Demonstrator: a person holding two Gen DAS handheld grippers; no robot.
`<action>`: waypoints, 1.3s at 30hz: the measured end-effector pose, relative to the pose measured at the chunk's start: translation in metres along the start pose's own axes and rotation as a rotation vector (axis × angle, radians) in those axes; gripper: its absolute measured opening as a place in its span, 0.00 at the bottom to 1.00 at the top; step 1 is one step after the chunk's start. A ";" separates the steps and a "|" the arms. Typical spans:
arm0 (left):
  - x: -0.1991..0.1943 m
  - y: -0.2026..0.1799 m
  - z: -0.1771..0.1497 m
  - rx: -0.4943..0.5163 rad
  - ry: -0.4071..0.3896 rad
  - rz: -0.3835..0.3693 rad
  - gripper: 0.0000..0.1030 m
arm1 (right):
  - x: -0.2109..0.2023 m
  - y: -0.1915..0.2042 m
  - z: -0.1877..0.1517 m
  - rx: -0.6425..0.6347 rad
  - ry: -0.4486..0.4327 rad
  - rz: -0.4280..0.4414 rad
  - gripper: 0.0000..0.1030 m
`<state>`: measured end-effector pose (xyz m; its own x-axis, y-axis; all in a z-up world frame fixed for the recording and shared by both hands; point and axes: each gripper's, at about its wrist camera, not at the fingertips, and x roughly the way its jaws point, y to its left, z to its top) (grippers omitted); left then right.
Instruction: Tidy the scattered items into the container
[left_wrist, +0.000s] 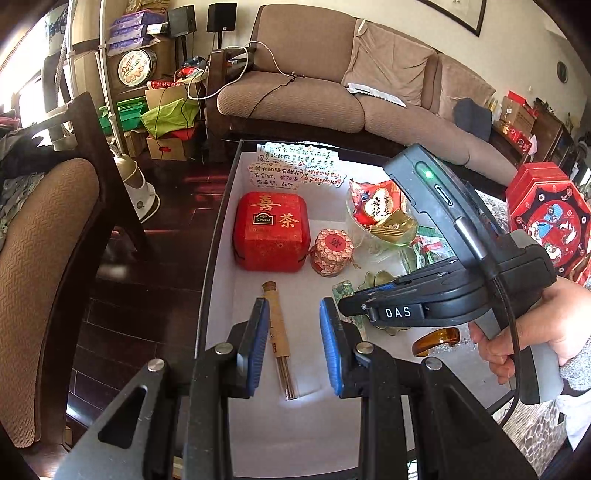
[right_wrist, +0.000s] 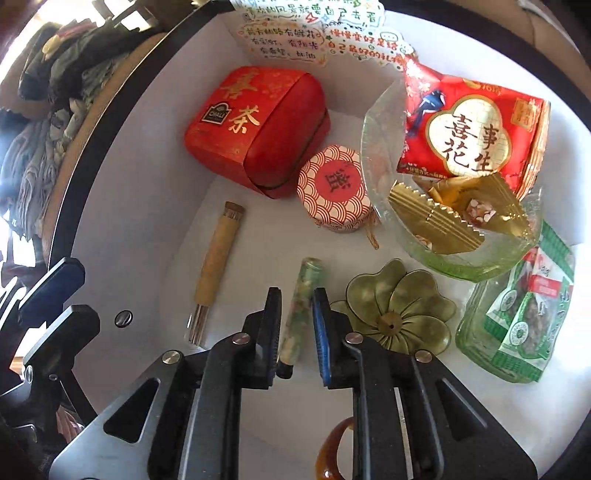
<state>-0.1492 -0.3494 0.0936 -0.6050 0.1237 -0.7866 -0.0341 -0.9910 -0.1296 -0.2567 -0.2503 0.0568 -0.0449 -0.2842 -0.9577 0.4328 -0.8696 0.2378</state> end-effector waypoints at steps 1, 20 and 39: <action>0.001 0.001 0.000 -0.001 0.001 0.004 0.28 | -0.003 0.002 -0.001 -0.015 -0.010 -0.030 0.20; 0.008 0.010 0.013 -0.075 0.066 0.002 0.28 | -0.075 -0.013 -0.042 0.024 -0.119 0.136 0.19; 0.099 -0.013 0.033 -0.033 0.408 0.127 0.28 | -0.142 -0.071 -0.114 0.047 -0.250 0.241 0.21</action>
<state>-0.2345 -0.3261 0.0375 -0.2377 0.0174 -0.9712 0.0495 -0.9983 -0.0300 -0.1780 -0.1022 0.1570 -0.1681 -0.5682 -0.8055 0.4156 -0.7818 0.4647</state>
